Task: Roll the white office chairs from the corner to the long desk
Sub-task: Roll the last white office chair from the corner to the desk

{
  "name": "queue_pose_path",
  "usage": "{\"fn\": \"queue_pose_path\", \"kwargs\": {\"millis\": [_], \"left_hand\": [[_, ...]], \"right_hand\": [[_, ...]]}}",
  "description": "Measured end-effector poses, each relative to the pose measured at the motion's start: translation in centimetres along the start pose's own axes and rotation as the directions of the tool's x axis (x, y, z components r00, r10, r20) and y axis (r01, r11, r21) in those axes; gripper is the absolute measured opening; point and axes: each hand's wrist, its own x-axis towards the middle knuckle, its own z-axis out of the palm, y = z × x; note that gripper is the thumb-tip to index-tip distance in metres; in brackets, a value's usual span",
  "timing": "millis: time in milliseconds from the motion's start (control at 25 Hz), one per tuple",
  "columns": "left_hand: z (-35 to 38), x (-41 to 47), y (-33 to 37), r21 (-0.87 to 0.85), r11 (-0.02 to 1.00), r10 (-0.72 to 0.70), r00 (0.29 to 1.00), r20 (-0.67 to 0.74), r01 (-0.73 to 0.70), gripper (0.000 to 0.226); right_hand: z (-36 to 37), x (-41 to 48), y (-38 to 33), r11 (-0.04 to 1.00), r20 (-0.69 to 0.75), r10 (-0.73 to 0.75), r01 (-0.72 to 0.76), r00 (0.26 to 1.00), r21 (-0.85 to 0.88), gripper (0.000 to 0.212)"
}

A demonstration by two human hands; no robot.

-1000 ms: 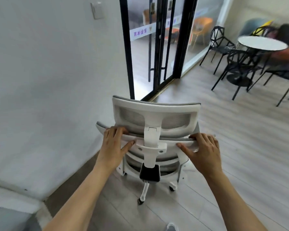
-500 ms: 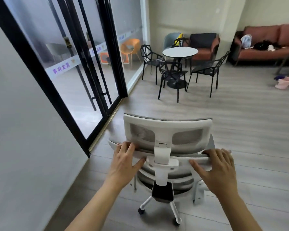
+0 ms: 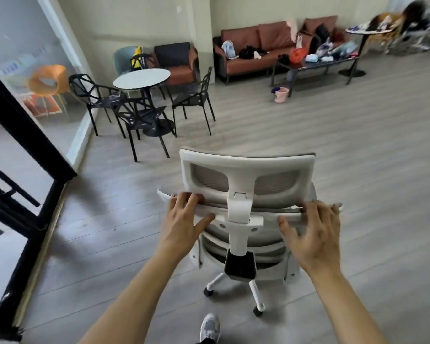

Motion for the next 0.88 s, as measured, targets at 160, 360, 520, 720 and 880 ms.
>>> {"fn": "queue_pose_path", "kwargs": {"millis": [160,360,520,720,880], "left_hand": [[6.1,9.6,1.9,-0.083,0.989,0.129,0.991,0.034,-0.126,0.039],[14.4,21.8,6.1,-0.146,0.949,0.289,0.956,0.047,-0.280,0.039],[21.4,30.5,10.5,-0.188,0.915,0.382,0.917,0.113,-0.358,0.041],[30.4,41.6,17.8,-0.273,0.861,0.484,0.857,0.178,-0.430,0.041],[38.4,49.3,24.4,-0.323,0.810,0.561,0.807,0.183,-0.490,0.042]], "right_hand": [[1.5,4.7,4.3,0.985,-0.085,0.121,-0.130,0.989,-0.111,0.064],[1.9,11.6,11.6,0.938,-0.195,0.253,-0.290,0.948,-0.188,0.071],[2.6,16.9,18.2,0.888,-0.251,0.346,-0.402,0.904,-0.222,0.071],[2.8,24.1,28.4,0.857,-0.348,0.388,-0.473,0.853,-0.203,0.071],[2.3,29.2,37.4,0.823,-0.413,0.413,-0.527,0.812,-0.213,0.070]]}}
